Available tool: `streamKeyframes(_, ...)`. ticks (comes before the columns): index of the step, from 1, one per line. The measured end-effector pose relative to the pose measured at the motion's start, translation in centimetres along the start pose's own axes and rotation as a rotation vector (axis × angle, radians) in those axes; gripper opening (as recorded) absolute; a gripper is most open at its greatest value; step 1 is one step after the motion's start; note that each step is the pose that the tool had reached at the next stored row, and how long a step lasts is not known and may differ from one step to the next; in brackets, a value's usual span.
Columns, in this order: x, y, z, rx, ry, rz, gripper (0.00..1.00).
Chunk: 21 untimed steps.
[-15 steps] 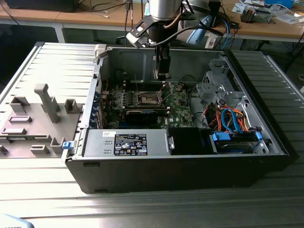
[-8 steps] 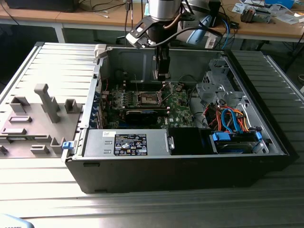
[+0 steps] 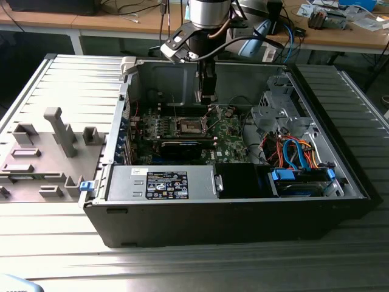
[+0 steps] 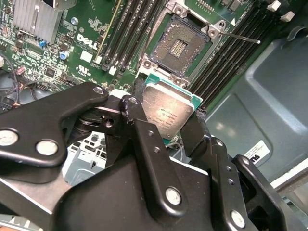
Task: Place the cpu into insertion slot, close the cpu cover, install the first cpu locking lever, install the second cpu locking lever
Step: 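Place the cpu into insertion slot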
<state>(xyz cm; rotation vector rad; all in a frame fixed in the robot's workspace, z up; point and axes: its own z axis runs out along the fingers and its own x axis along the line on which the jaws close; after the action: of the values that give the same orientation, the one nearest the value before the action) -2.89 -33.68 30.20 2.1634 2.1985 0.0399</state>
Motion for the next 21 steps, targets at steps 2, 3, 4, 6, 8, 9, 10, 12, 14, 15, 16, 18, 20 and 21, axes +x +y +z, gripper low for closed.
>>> streamKeyframes(2, 0.0, -0.02, 0.04, 0.0, 0.0, 0.0, 0.55)
streamKeyframes(3, 0.0, -0.03, 0.07, 0.0, 0.0, 0.0, 0.55)
streamKeyframes(4, 0.0, -0.04, 0.09, 0.0, 0.0, 0.0, 0.55)
streamKeyframes(6, 0.0, -0.08, 0.16, 0.0, 0.0, 0.0, 0.55)
streamKeyframes(8, 0.01, -0.09, 0.2, 0.0, 0.0001, 0.0, 0.55)
streamKeyframes(9, 0.01, -0.1, 0.23, 0.0, 0.0, 0.0, 0.55)
streamKeyframes(10, 0.01, -0.11, 0.25, 0.0, 0.0, 0.0, 0.55)
streamKeyframes(12, 0.01, -0.13, 0.31, 0.0, 0.0, 0.0, 0.55)
streamKeyframes(14, 0.01, -0.16, 0.37, 0.0, 0.0, 0.0, 0.55)
streamKeyframes(15, 0.01, -0.17, 0.4, 0.0, 0.0, 0.0, 0.55)
streamKeyframes(16, 0.01, -0.19, 0.44, 0.0, 0.0001, 0.0, 0.55)
streamKeyframes(18, 0.01, -0.2, 0.49, 0.0, 0.0, 0.0, 0.55)
streamKeyframes(20, 0.01, -0.22, 0.53, 0.0, 0.0, 0.0, 0.55)
streamKeyframes(21, 0.02, -0.22, 0.56, 0.0, 0.0, 0.0, 0.55)
